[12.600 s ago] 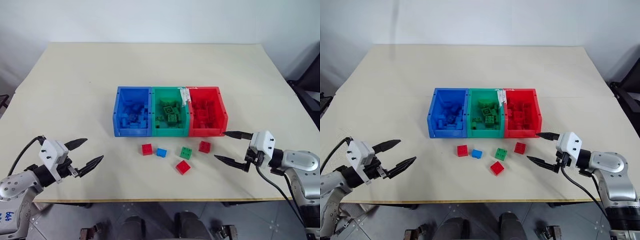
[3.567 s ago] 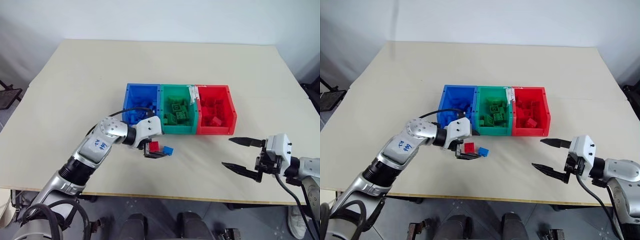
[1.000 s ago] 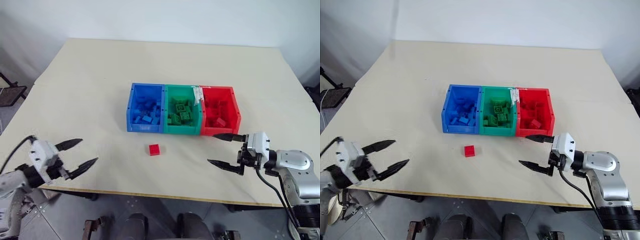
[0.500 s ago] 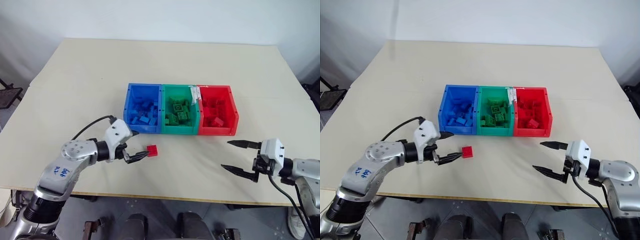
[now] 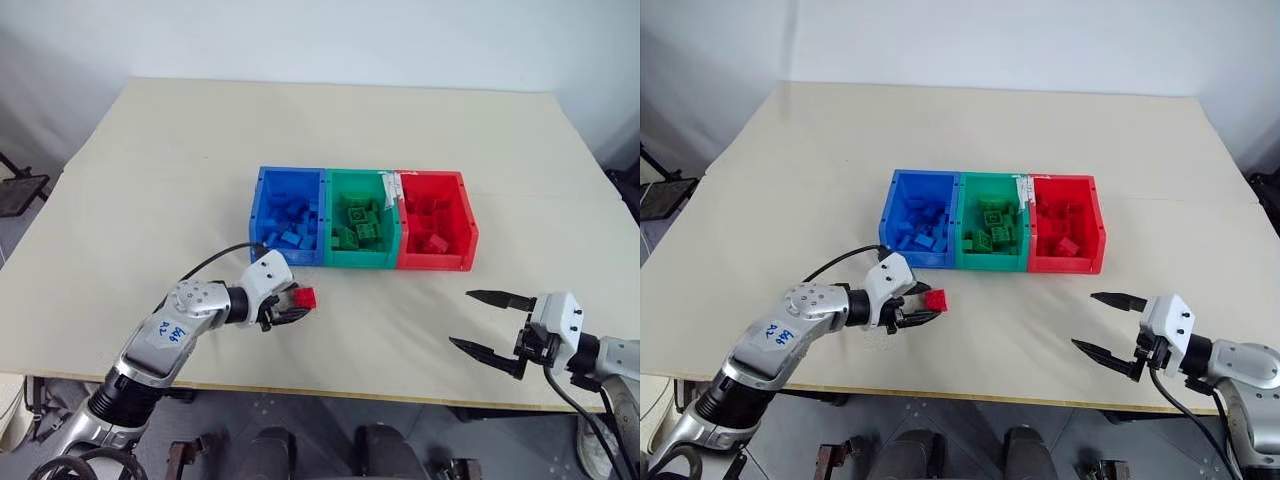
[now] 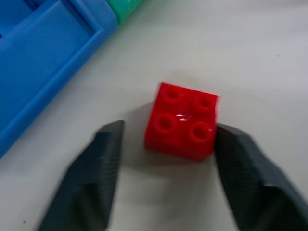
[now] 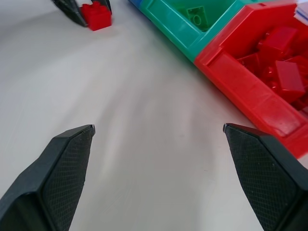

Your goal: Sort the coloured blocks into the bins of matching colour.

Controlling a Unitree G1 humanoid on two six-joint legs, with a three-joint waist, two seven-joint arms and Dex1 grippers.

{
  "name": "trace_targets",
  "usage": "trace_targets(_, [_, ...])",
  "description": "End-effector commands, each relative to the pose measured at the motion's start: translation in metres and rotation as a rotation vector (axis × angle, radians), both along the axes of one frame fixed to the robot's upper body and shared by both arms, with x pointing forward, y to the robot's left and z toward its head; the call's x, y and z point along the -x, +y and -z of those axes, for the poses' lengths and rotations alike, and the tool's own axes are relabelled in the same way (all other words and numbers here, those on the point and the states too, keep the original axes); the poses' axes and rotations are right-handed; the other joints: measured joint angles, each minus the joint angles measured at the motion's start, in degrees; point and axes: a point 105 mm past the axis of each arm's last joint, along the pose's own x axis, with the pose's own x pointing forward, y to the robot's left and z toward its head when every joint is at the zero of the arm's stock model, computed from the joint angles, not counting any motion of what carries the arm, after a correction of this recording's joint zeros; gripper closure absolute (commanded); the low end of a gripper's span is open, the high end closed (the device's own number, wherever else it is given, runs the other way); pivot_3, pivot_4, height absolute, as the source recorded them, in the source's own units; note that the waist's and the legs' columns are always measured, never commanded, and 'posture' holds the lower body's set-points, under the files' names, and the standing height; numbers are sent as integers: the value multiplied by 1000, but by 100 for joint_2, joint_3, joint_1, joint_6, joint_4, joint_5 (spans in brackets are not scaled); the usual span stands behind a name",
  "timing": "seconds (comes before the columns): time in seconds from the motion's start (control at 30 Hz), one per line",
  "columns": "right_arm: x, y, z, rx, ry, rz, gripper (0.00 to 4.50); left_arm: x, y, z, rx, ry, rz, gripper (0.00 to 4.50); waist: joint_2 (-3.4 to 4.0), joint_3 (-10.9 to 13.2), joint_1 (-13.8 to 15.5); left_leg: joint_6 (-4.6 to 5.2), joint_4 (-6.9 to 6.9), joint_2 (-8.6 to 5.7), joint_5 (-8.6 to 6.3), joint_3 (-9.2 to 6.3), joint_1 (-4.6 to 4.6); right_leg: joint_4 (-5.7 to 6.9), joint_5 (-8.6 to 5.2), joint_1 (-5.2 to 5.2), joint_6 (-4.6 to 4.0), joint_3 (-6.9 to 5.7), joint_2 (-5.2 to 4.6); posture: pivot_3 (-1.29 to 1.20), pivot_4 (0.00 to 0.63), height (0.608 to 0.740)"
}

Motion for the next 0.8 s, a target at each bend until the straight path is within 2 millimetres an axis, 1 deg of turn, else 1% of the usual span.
trace_targets(0.03, [1, 0, -12, -19, -57, 9, 0, 5, -11, -4, 29, -9, 71, 2836, 0, 0, 1, 0, 0, 0, 0, -1, 0, 0, 0, 1, 0, -1, 0, 0, 150, 740])
trace_targets(0.07, [2, 0, -12, -19, -58, 10, 0, 7, -15, -6, 48, -10, 98, 3037, 0, 0, 1, 0, 1, 0, 0, -1, 0, 0, 0, 1, 0, -1, -1, 0, 150, 740])
trace_targets(0.1, [2, 0, -12, -18, -58, 13, 0, 7, -17, -10, 65, -13, 113, 3035, 0, 0, 11, 0, 1, -1, 0, 0, 0, 0, 0, 1, 0, -1, -1, 0, 150, 740])
trace_targets(0.13, [2, -1, -12, -19, -60, 17, 0, 8, -20, -20, 105, -42, 151, 3035, 0, 0, 15, 0, 1, -1, 0, -1, -1, 0, 0, 1, 0, -2, -1, 0, 150, 740])
trace_targets(0.2, [2, -3, -13, -22, -66, 36, 0, 7, -28, -52, 209, -118, 226, 3035, -1, 1, 48, 1, 4, -3, 0, -2, -2, 0, 0, 1, 0, -3, -1, 0, 150, 740])
trace_targets(0.27, [2, -4, -13, -24, -70, 50, 0, 8, -32, -69, 264, -154, 278, 3035, -1, 1, 71, 1, 16, -2, 0, -4, -6, 1, 0, 0, 1, -7, 0, 0, 150, 740])
trace_targets(0.33, [1, -7, -16, -46, -89, 92, 0, 0, -37, -81, 267, -197, 286, 3035, 0, 0, 86, 1, 19, -2, 1, -3, -5, 1, 1, 3, 2, -7, 1, 0, 150, 740])
trace_targets(0.4, [-3, -13, -22, -92, -124, 167, 0, -14, -48, -95, 270, -250, 306, 3035, 0, 0, 121, 1, 19, -5, 1, -3, 2, 2, 1, 9, 3, -10, 5, 0, 150, 740])
trace_targets(0.47, [-5, -18, -28, -135, -150, 235, 0, -26, -62, -103, 286, -272, 326, 3035, 0, 0, 128, 4, 29, -11, 3, -3, -1, 3, 6, 11, 12, -25, 11, 0, 150, 740])
trace_targets(0.57, [-7, -25, -37, -189, -205, 348, 0, -49, -95, -118, 319, -317, 336, 3035, -1, 1, 146, 19, 32, -28, 8, -6, -2, -5, 15, 21, 29, -47, 3, 0, 150, 740])
trace_targets(0.63, [-7, -26, -40, -205, -229, 395, 0, -62, -119, -124, 324, -339, 347, 3035, -5, 3, 165, 28, 35, -41, 9, -6, -4, -8, 19, 26, 37, -48, -6, 0, 150, 740])
trace_targets(0.67, [-6, -25, -42, -211, -234, 408, 0, -67, -128, -125, 325, -345, 352, 3035, -6, 4, 157, 30, 36, -44, 10, -6, -7, -14, 21, 25, 41, -50, -7, 0, 150, 740])
trace_targets(0.73, [-4, -22, -42, -215, -238, 421, 0, -71, -139, -126, 333, -342, 374, 3035, -6, 3, 132, 33, 30, -48, 9, -2, -10, -19, 23, 22, 45, -49, -8, 0, 150, 740])
trace_targets(0.8, [-1, -20, -42, -222, -242, 434, 0, -75, -152, -127, 361, -297, 371, 3035, -7, 4, 111, 34, 19, -45, 9, 5, -10, -7, 23, 16, 45, -47, -6, 0, 150, 740])
